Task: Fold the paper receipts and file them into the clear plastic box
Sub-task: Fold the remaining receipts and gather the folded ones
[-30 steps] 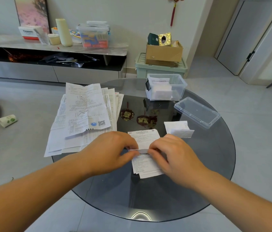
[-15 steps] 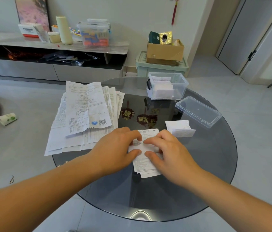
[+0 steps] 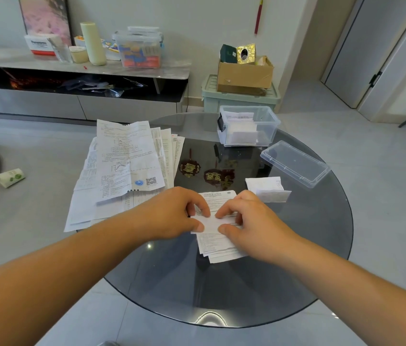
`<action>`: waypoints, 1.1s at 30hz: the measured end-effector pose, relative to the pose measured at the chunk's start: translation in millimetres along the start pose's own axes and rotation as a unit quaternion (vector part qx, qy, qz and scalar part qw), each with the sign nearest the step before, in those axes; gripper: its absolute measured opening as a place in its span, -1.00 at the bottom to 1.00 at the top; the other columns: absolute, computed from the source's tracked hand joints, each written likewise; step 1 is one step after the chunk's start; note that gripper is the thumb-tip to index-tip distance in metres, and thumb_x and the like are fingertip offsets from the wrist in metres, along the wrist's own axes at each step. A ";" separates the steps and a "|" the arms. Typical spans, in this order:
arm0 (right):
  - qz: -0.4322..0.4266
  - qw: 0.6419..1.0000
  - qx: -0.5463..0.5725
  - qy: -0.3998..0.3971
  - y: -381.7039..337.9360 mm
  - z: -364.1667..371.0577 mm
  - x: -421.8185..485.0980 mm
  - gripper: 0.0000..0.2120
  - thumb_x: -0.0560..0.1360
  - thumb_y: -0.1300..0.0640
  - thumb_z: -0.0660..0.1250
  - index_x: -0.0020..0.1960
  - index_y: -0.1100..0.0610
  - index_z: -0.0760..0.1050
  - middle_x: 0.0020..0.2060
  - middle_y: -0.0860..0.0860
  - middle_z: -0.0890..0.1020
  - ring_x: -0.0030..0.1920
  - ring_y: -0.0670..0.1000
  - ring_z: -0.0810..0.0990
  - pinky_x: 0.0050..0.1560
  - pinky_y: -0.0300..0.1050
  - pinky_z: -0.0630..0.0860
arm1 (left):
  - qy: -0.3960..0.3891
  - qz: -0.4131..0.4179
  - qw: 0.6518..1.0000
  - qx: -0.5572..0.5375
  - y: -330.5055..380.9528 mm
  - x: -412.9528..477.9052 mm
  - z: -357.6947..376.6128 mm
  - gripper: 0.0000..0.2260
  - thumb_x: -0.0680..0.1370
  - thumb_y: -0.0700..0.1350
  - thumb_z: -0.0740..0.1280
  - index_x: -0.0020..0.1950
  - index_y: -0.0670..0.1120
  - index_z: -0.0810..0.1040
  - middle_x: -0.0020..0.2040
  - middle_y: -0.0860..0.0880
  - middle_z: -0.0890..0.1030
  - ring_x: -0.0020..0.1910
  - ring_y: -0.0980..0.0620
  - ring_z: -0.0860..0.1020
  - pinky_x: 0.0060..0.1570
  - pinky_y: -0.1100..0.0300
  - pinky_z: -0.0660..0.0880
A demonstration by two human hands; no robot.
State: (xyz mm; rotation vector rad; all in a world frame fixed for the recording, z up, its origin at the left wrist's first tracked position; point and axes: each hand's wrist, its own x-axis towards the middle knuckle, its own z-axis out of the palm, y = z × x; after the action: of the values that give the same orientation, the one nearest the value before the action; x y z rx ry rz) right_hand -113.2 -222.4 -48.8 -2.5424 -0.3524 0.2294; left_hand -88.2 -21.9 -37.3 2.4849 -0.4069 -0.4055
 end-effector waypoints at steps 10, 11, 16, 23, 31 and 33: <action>-0.002 1.000 0.004 -0.030 0.7 -3.8 -1.2 -0.66 0.53 -0.07 0.40 0.28 -0.09 0.47 0.13 -0.16 0.36 0.09 -0.13 0.44 0.13 -0.26 0.41 | -0.023 0.019 0.998 0.046 0.8 -2.3 -4.5 -0.70 0.47 0.03 0.52 0.16 0.10 0.57 -0.07 0.13 0.52 -0.14 0.12 0.53 -0.20 0.36 0.43; -0.007 1.000 -0.006 -0.026 0.0 -3.3 -1.3 -0.65 0.53 -0.11 0.39 0.29 -0.10 0.46 0.13 -0.16 0.36 0.11 -0.13 0.44 0.15 -0.23 0.43 | -0.013 0.020 0.998 0.056 1.7 -3.5 -3.1 -0.68 0.45 0.08 0.53 0.14 0.09 0.56 -0.07 0.14 0.51 -0.14 0.13 0.52 -0.21 0.36 0.44; -0.029 0.999 -0.021 -0.009 -5.3 -1.9 -2.9 -0.80 0.52 -0.11 0.40 0.09 -0.12 0.46 0.06 -0.16 0.39 0.06 -0.12 0.43 0.07 -0.22 0.43 | 0.034 0.037 0.994 0.095 5.5 -5.6 1.3 -0.68 0.40 0.18 0.53 0.04 0.08 0.58 -0.02 0.13 0.49 -0.10 0.16 0.50 -0.07 0.20 0.53; -0.038 0.999 -0.018 0.008 -7.2 -6.7 -6.5 -0.73 0.52 -0.03 0.41 -0.19 -0.15 0.32 -0.13 -0.20 0.41 -0.13 -0.18 0.44 -0.22 -0.33 0.29 | 0.042 0.054 0.996 0.064 7.9 -8.5 2.0 -0.74 0.44 0.11 0.51 0.01 0.07 0.52 -0.03 0.12 0.53 -0.07 0.13 0.53 0.00 0.10 0.56; -0.025 0.998 0.050 -0.008 -5.6 -11.4 -11.2 -0.79 0.53 0.00 0.43 -0.19 -0.12 0.40 -0.07 -0.20 0.43 -0.07 -0.14 0.48 -0.15 -0.34 0.35 | 0.035 0.060 0.994 0.083 12.9 -9.1 -1.8 -0.63 0.49 0.19 0.43 0.22 0.05 0.58 0.06 0.11 0.57 0.01 0.15 0.55 0.07 0.14 0.56; -0.017 0.998 0.061 -0.007 -1.7 -14.0 -14.3 -0.80 0.52 0.00 0.44 -0.18 -0.11 0.43 -0.06 -0.18 0.46 -0.06 -0.12 0.50 -0.12 -0.33 0.36 | 0.035 0.062 0.993 0.089 14.3 -9.0 -2.2 -0.63 0.49 0.20 0.42 0.21 0.05 0.57 0.08 0.11 0.56 0.03 0.15 0.54 0.08 0.14 0.56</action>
State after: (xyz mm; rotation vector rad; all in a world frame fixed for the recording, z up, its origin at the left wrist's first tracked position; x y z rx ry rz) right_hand -123.8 -232.4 -35.0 -2.4141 -0.3747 0.2482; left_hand -98.3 -28.7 -25.4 2.6191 -0.5888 -0.2388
